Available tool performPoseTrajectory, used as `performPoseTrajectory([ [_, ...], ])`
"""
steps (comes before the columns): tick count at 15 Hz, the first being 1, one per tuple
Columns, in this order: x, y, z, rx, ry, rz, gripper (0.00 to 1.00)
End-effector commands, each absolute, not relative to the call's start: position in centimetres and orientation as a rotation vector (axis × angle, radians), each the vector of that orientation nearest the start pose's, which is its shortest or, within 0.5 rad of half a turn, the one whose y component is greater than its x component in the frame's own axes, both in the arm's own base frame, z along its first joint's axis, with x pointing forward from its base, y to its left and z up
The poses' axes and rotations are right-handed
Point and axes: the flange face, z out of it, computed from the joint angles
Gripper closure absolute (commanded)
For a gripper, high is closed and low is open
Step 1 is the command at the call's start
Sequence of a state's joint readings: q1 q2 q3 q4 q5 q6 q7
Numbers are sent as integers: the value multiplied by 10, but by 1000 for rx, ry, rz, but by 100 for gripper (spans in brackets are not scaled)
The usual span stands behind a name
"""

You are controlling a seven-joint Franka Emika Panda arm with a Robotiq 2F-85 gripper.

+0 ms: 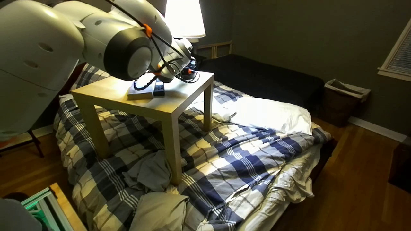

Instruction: Turn of the lamp by pressing on the button on its base

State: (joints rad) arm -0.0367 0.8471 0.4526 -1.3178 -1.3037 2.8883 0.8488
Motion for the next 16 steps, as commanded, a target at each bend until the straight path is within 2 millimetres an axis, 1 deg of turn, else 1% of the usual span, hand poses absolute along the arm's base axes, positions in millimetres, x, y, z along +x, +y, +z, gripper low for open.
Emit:
performPoseTrajectory([
  [1, 729, 269, 323, -2739, -591, -1387, 100],
  [5, 728, 274, 318, -2747, -629, -1368, 100],
  [13, 723, 288, 307, -2759, -779, -1323, 100],
  [16, 726, 287, 311, -2750, -788, -1344, 100],
])
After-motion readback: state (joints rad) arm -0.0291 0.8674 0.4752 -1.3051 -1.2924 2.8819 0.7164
